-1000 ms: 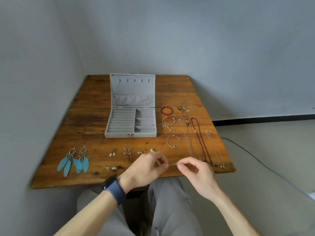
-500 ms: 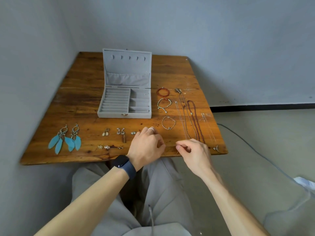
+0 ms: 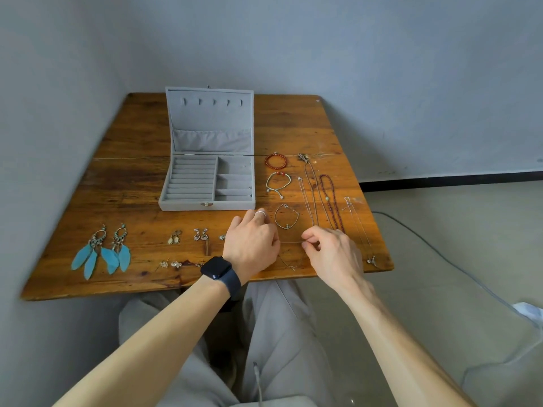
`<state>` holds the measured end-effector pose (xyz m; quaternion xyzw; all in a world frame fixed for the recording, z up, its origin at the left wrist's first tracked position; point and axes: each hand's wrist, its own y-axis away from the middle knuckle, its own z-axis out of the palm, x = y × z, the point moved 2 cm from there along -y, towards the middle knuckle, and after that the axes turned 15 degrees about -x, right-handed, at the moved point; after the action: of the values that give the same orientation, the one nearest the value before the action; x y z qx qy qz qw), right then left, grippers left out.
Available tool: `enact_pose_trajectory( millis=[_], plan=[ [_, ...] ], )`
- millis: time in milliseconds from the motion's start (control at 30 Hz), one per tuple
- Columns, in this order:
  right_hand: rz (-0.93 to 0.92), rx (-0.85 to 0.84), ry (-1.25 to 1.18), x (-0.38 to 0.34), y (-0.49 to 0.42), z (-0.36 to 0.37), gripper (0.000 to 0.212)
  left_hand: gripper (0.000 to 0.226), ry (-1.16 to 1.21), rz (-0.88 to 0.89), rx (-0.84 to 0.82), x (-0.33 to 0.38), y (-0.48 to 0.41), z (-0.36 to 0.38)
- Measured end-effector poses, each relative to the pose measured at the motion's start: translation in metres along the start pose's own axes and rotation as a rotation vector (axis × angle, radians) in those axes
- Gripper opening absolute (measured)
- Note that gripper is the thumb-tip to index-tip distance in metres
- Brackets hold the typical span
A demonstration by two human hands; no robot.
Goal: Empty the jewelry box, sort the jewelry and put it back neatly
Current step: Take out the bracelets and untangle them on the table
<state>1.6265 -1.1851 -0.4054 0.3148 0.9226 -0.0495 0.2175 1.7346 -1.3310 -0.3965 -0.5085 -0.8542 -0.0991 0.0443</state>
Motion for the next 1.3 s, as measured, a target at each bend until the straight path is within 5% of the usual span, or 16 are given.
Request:
enact_pose_trajectory(
  millis=[1300],
  plan=[
    [-0.016,-0.054,0.095,-0.005,-0.009,0.001,0.020,0.032,-0.139,0.062,-0.066,-0.011,-0.005,-0.012]
  ],
)
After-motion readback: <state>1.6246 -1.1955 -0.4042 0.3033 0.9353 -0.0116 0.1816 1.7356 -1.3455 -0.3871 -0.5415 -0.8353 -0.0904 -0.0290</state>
